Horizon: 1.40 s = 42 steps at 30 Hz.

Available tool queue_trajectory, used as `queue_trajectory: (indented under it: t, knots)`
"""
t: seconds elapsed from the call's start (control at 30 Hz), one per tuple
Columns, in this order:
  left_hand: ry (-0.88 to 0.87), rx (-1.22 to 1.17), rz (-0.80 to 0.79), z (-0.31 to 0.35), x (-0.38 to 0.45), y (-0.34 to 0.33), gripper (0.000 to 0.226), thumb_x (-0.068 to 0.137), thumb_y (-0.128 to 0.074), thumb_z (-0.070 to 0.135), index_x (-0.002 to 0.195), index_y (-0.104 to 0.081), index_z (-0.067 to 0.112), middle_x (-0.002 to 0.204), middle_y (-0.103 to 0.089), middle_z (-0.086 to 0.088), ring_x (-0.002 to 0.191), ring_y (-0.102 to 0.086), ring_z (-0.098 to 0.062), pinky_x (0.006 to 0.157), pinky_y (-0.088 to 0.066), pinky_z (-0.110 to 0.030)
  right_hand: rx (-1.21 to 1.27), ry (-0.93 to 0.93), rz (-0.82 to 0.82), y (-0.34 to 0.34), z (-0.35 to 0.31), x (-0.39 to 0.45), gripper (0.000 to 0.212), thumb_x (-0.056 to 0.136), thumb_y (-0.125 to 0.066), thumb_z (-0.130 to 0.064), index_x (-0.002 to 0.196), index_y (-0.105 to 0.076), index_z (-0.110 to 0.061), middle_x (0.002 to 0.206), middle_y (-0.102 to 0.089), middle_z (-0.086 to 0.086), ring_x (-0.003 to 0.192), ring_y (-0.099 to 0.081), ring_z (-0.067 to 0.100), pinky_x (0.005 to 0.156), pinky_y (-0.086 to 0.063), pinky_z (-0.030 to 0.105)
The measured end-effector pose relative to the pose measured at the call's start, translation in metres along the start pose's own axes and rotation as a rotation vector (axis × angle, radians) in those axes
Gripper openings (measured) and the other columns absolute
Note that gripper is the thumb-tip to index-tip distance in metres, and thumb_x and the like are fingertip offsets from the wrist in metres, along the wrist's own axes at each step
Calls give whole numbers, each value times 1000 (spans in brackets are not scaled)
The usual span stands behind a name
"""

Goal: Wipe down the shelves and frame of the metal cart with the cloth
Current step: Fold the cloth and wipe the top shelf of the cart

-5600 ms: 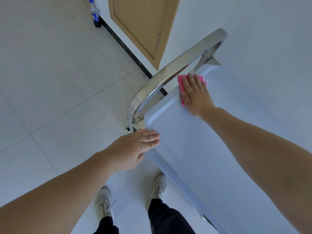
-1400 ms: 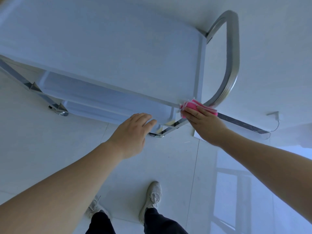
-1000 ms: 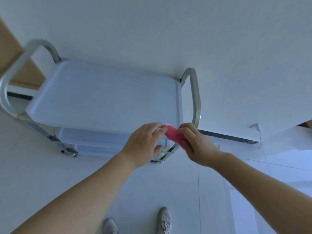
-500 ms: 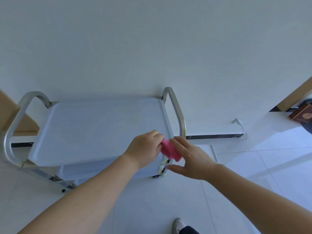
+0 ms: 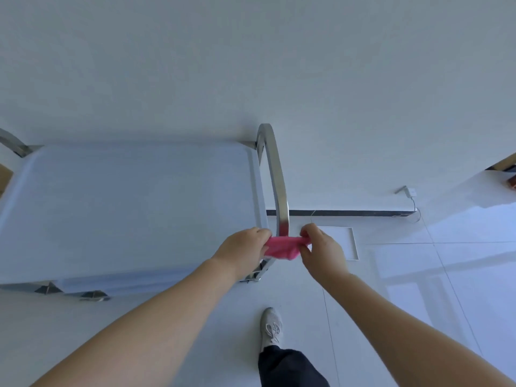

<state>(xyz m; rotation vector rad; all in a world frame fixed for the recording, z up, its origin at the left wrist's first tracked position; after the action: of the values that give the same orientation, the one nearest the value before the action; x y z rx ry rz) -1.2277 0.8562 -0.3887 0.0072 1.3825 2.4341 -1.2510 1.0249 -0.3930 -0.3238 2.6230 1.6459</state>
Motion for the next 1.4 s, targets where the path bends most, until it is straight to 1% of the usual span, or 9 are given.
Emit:
queue_trajectory:
  t: [0.13,0.23,0.3,0.43,0.53,0.7,0.93,1.17,1.4]
  knots:
    - [66,-53,93,-5,34,3,11,93,-46,21,97,-53,12,92,-60,-5,77,-54,-24,69,-47,-38,40,-4,72,2,13,37,18,85,-52,-11,102,-56,-16,93,-64,2,80,-57,27,63,-40,32]
    - [76,-77,141,-6,47,10,13,94,-45,22,99,-54,14,92,-61,-4,77,-55,-23,68,-48,-38,218,-8,122,5,12,52,30,89,-49,-10,118,-51,-17,116,-57,1,84,-60,26,68,-44,32]
    - [91,-95,141,-6,54,13,13,94,-45,22,100,-54,15,94,-61,-4,79,-56,-23,69,-48,-35,317,23,111,-2,4,50,41,93,-50,-18,132,-40,-13,131,-45,3,92,-61,22,74,-50,34]
    - [53,-44,128,-6,56,18,26,93,-49,27,114,-53,14,108,-61,-4,95,-57,-24,76,-48,-35,358,-40,-35,-41,-4,35,74,91,-55,-31,147,-11,-11,146,-28,7,113,-52,25,83,-46,32]
    - [-31,72,185,-12,47,33,34,92,-51,27,122,-53,11,121,-59,-5,103,-57,-24,77,-47,-36,378,-156,-34,-62,-6,28,74,95,-48,-30,149,0,-13,151,-27,6,121,-47,28,85,-38,27]
    - [-108,170,101,-29,16,46,29,88,-46,10,114,-58,12,117,-59,-2,98,-57,-25,73,-45,-33,331,-223,118,-63,-22,29,68,94,-48,-27,147,-12,-5,141,-39,14,121,-44,34,95,-37,37]
    - [-124,203,71,-60,-23,80,31,86,-46,8,115,-59,11,118,-59,-3,101,-58,-24,76,-46,-33,168,-245,150,-45,-42,55,65,95,-42,-33,143,-17,1,130,-45,19,111,-51,37,86,-45,43]
    - [-109,202,65,-72,-5,102,33,87,-45,10,116,-58,15,120,-58,2,105,-56,-20,80,-45,-31,-19,-239,10,-36,-52,97,59,97,-38,-35,137,-20,4,122,-49,20,98,-58,36,65,-41,34]
    - [-87,169,63,-89,38,117,34,87,-44,10,117,-57,15,119,-58,2,104,-56,-20,81,-45,-33,-161,-262,-119,-30,-64,161,68,96,-41,-35,140,-14,9,126,-47,21,105,-58,32,71,-43,31]
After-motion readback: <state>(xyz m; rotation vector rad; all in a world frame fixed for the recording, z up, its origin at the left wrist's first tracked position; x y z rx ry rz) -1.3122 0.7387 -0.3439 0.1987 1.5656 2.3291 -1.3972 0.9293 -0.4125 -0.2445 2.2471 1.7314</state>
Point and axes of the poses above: each hand's wrist, its own x-axis towards the middle knuckle, its own y-axis out of the back of the hand, z = x × y, the point moved 6 cm from there along x, towards the middle knuckle
